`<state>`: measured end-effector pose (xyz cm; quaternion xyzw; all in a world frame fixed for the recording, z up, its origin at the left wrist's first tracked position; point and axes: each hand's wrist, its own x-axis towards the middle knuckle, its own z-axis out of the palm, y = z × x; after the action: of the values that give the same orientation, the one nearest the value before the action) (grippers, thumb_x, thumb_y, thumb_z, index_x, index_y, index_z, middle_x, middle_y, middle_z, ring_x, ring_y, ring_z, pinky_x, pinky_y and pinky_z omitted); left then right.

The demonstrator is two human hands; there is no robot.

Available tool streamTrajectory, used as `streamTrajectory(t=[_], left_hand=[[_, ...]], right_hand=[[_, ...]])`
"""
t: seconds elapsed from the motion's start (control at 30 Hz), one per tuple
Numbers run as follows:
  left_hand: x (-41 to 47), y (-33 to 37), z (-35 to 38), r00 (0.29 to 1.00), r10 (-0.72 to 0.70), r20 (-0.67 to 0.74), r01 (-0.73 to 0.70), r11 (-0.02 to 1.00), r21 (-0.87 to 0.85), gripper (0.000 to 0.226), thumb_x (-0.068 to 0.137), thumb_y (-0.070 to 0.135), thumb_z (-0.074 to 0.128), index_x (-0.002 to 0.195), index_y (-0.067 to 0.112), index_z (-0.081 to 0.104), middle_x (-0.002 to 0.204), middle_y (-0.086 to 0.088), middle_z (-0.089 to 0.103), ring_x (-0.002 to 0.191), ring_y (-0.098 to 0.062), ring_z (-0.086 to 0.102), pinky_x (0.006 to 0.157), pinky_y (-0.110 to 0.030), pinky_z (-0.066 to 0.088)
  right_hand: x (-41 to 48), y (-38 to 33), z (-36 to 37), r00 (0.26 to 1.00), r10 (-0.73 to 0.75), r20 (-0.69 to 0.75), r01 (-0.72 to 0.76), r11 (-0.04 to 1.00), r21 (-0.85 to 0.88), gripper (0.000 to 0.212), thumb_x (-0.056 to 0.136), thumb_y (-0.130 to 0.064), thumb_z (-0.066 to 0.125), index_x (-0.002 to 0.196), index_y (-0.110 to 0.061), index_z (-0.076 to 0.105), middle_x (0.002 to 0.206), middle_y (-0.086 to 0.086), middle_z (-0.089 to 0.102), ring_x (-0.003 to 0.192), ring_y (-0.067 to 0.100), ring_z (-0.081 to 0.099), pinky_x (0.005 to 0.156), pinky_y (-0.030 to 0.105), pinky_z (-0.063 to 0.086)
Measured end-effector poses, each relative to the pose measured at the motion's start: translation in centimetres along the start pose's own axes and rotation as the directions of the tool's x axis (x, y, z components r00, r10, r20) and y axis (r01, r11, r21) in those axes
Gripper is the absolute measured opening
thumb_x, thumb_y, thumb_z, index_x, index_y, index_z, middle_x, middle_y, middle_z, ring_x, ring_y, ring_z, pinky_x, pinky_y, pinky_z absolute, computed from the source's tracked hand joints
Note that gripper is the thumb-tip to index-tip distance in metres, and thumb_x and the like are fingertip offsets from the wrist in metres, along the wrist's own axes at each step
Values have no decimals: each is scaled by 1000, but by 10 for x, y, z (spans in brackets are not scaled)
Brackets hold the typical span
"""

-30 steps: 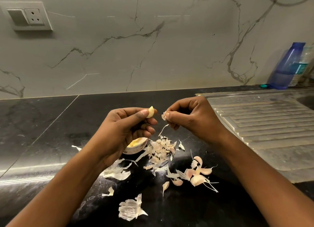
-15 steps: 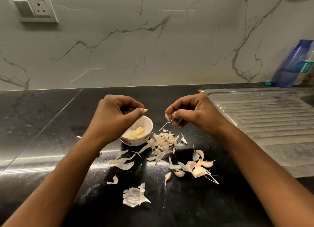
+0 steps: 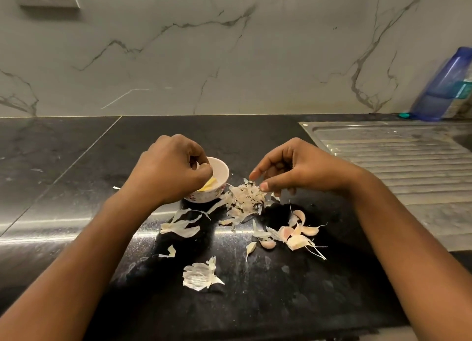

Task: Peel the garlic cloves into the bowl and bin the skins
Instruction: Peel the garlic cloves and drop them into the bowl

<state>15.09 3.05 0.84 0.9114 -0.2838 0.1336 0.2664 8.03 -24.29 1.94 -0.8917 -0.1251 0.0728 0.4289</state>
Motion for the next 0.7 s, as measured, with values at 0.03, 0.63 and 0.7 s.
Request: streamTrajectory(t=[0.03, 0.63, 0.7], left_hand=[[0, 0, 1, 1000, -6, 9, 6, 1000, 7, 17, 91, 31, 72, 99, 20, 84, 76, 15, 65, 69, -10, 64, 58, -22, 46], [-11, 19, 7, 964, 161, -211, -192, 972, -136, 13, 98, 30, 72, 102, 24, 83, 79, 11, 75, 69, -1, 67, 66, -21, 54], [-13, 23, 10, 957, 189, -221, -228, 959, -168, 12, 98, 26, 73, 101, 22, 83, 81, 12, 75, 68, 3, 66, 63, -9, 46]], right_hand=[[-2, 0, -3, 999, 20, 28, -21, 1000, 15, 27, 92, -7, 81, 118, -17, 78, 99, 7, 82, 89, 22, 79, 64, 29, 60], [-18, 3, -23, 876, 437, 205, -381, 886, -264, 26, 79, -24, 93, 97, -10, 81, 82, 7, 79, 61, 11, 63, 49, 21, 40], [-17, 4, -24, 871, 442, 213, -383, 885, -266, 22, 81, -21, 92, 97, -9, 81, 80, 6, 79, 60, 10, 64, 49, 21, 40]])
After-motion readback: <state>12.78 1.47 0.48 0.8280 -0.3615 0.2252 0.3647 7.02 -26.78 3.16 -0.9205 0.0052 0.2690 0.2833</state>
